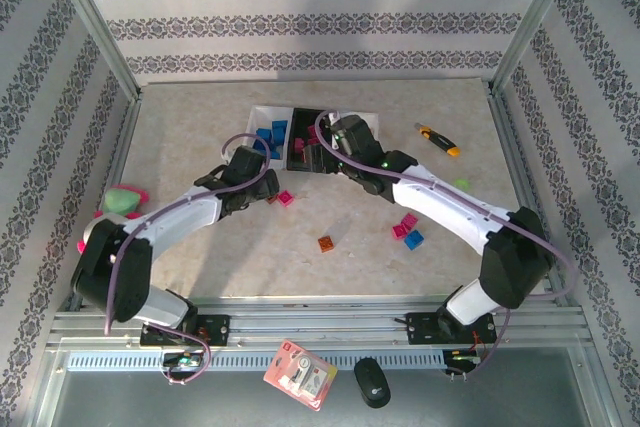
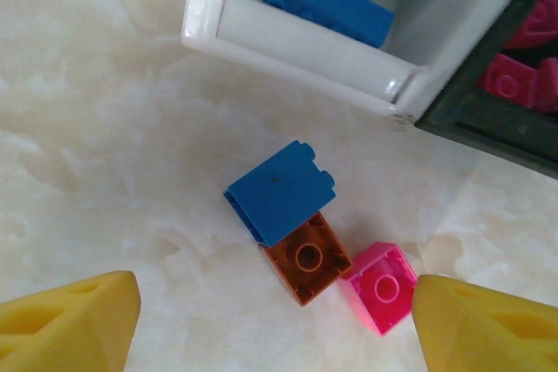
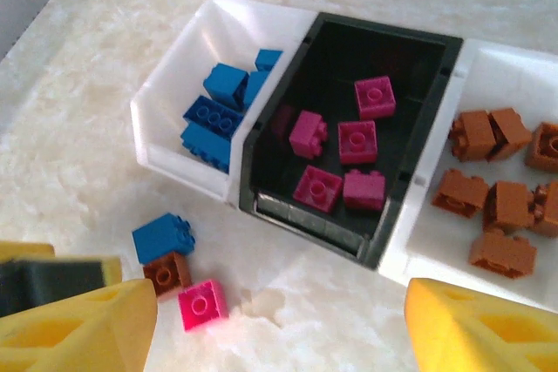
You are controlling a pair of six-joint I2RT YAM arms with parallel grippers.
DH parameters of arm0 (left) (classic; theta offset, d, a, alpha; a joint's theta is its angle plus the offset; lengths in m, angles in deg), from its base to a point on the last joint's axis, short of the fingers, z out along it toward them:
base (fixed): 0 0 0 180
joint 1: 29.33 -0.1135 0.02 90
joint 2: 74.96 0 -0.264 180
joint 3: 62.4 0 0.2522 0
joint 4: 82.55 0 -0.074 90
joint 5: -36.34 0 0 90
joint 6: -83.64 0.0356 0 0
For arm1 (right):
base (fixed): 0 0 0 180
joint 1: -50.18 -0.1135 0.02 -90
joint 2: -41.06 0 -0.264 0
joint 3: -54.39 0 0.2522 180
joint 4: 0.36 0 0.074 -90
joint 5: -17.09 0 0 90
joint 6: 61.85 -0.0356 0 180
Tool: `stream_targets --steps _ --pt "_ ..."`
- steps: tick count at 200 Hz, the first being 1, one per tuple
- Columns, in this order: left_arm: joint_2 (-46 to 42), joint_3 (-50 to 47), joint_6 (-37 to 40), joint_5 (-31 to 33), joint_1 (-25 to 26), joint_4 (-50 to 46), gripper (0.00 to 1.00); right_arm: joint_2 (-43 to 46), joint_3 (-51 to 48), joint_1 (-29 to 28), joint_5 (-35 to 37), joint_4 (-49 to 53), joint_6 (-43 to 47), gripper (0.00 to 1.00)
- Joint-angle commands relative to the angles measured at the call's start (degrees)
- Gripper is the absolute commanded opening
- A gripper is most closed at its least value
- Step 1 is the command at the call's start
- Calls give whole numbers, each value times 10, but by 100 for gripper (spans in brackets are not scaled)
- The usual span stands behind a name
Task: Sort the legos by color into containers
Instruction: Place the lego in the container, then pick up the lego from the center of the table.
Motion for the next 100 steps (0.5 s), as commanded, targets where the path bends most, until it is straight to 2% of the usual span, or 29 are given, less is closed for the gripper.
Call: stream_targets --steps 1,46,100 --pt "43 50 -83 0 5 -50 80 34 -30 -2 13 -4 5 75" --pt "120 92 -150 -35 6 -62 72 61 -55 -1 33 9 15 76" --pt "167 100 -169 -34 7 -48 69 68 -69 5 34 13 17 76"
